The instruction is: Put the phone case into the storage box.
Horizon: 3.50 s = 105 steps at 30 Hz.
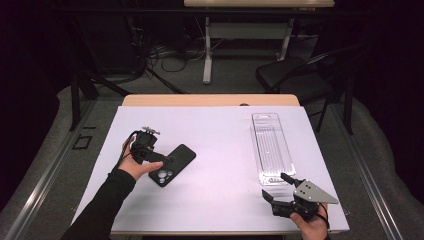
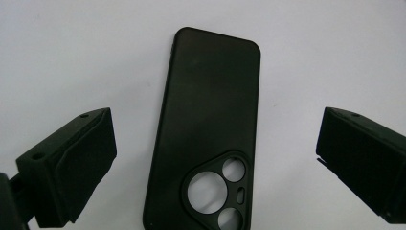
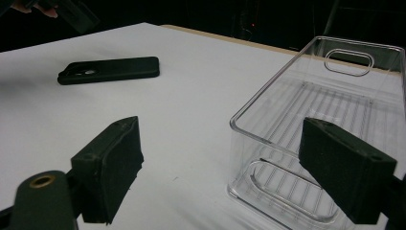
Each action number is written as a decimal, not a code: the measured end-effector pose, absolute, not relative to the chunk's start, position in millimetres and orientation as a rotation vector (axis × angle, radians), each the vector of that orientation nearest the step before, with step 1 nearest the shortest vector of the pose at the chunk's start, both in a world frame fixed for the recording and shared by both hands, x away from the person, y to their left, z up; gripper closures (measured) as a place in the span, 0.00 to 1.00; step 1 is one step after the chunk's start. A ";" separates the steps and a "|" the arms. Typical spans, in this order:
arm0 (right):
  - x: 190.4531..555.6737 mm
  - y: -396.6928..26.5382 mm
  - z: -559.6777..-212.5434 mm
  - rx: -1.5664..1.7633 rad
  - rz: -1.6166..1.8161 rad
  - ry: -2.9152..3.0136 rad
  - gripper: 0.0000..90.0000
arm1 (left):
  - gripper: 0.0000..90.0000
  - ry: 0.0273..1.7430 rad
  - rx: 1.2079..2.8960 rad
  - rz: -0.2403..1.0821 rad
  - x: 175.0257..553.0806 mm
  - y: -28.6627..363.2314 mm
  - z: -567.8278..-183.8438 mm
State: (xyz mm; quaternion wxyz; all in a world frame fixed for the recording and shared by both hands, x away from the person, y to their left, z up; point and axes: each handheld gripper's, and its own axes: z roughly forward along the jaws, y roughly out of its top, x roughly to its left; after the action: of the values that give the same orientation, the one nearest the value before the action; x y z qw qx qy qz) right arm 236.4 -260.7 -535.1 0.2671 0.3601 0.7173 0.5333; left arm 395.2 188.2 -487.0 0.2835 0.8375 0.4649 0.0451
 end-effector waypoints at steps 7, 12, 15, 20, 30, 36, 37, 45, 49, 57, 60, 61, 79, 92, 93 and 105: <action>236.4 -260.4 -535.1 0.972 1.440 1.939 0.16 | 0.01 1.236 2.297 0.104 401.4 178.6 -489.3; 236.5 -260.3 -535.5 0.972 1.441 1.939 0.16 | 0.00 1.237 2.341 0.084 406.1 172.2 -493.8; 236.5 -260.2 -535.6 0.967 1.441 1.942 0.16 | 0.00 1.237 2.361 0.083 408.5 169.0 -496.7; 236.8 -260.0 -535.9 0.967 1.440 1.944 0.16 | 0.00 1.262 2.389 0.070 412.6 166.6 -499.4; 236.7 -259.5 -536.2 0.971 1.441 1.949 0.16 | 0.00 1.243 2.512 0.055 418.5 160.3 -506.4; 236.7 -259.4 -536.2 0.971 1.441 1.951 0.16 | 0.01 1.234 2.549 0.038 421.9 156.1 -513.5; 236.7 -259.4 -536.2 0.970 1.441 1.951 0.16 | 0.01 1.233 2.557 0.043 422.4 155.2 -514.6; 236.6 -259.7 -536.1 0.970 1.441 1.952 0.16 | 0.01 1.221 2.594 0.047 426.4 151.3 -521.3; 236.7 -259.7 -536.3 0.966 1.439 1.954 0.16 | 0.01 1.209 2.606 0.031 427.6 149.7 -524.3; 236.5 -259.6 -536.4 0.969 1.440 1.957 0.16 | 0.01 1.200 2.638 0.009 429.0 147.0 -530.0; 236.6 -259.5 -536.5 0.968 1.440 1.958 0.16 | 0.02 1.194 2.651 0.023 428.8 145.8 -530.6; 236.6 -259.5 -536.5 0.968 1.440 1.958 0.16 | 0.02 1.197 2.654 0.020 428.8 145.7 -530.9; 236.9 -259.4 -536.9 0.966 1.437 1.965 0.16 | 0.05 1.220 2.713 0.048 429.6 142.0 -535.6; 237.1 -259.5 -537.1 0.966 1.437 1.968 0.16 | 0.08 1.229 2.722 0.042 429.6 140.0 -537.1; 237.1 -259.4 -537.2 0.966 1.437 1.967 0.16 | 0.08 1.227 2.725 0.046 429.7 139.9 -537.0; 237.5 -259.3 -537.5 0.962 1.437 1.970 0.16 | 0.08 1.228 2.734 0.045 430.2 139.0 -537.0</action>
State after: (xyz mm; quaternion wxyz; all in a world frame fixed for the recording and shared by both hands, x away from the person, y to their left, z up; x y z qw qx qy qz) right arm 237.5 -259.3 -537.5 0.2570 0.3546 0.7263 0.5298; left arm 430.2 139.0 -537.0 0.0721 0.9097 0.4087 0.0150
